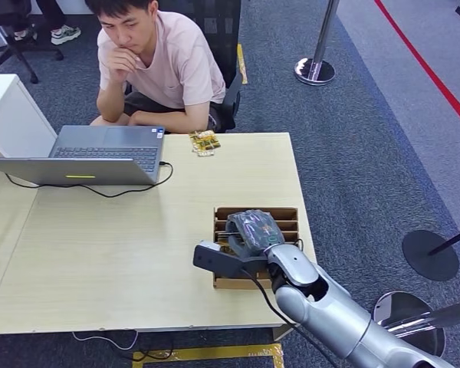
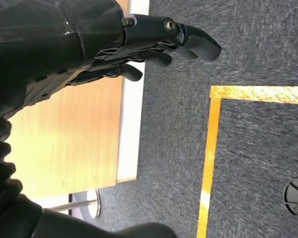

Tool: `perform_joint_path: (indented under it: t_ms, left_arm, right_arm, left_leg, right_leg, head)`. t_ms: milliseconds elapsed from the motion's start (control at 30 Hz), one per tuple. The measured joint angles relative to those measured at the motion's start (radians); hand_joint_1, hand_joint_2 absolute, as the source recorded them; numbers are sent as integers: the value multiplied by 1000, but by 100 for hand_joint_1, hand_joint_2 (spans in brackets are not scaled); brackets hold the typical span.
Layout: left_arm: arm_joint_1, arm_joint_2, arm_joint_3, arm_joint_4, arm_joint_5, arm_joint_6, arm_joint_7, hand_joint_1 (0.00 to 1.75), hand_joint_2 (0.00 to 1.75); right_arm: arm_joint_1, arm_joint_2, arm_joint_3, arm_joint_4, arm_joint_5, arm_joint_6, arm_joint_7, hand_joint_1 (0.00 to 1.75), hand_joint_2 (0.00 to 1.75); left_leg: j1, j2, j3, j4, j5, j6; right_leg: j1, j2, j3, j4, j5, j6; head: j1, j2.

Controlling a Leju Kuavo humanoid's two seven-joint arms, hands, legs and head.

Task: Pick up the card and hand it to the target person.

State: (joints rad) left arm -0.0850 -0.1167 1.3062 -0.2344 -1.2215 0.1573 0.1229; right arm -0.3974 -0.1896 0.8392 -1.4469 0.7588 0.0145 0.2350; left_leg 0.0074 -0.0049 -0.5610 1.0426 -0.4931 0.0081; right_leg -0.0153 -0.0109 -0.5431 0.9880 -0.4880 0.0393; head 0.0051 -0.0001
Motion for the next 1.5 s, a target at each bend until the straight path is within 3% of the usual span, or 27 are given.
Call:
perform_joint_path:
  t_ms: [533,967,1267,1500]
  left_arm:
    - [0,1,0,0,7,27,-9,0,175]
    - [1,1,0,0,7,18,-13,0,175]
    - [0,1,0,0,7,18,-17,0,175]
    - [-4,3,0,0,-13,13,-22,0,175]
  right_arm:
    - [0,0,-8,-3,0,-11,-4,152,175]
    - [6,-13,-109,-134,19,-93,-41,152,175]
    - [-9,-7,-167,-170,12,-183,-190,152,175]
    - [-98,91,-167,22,54,-328,-329,152,175]
  left_leg:
    - [0,0,0,0,0,0]
    - [0,0,0,0,0,0]
    - [0,0,0,0,0,0]
    - [0,0,0,0,1,-1]
  right_leg:
    - [0,0,0,0,0,0]
    - [0,0,0,0,0,0]
    - [0,0,0,0,0,0]
    - [0,1,0,1,0,0]
  head:
    - [0,0]
    - [0,0]
    - [0,0]
    - [0,0]
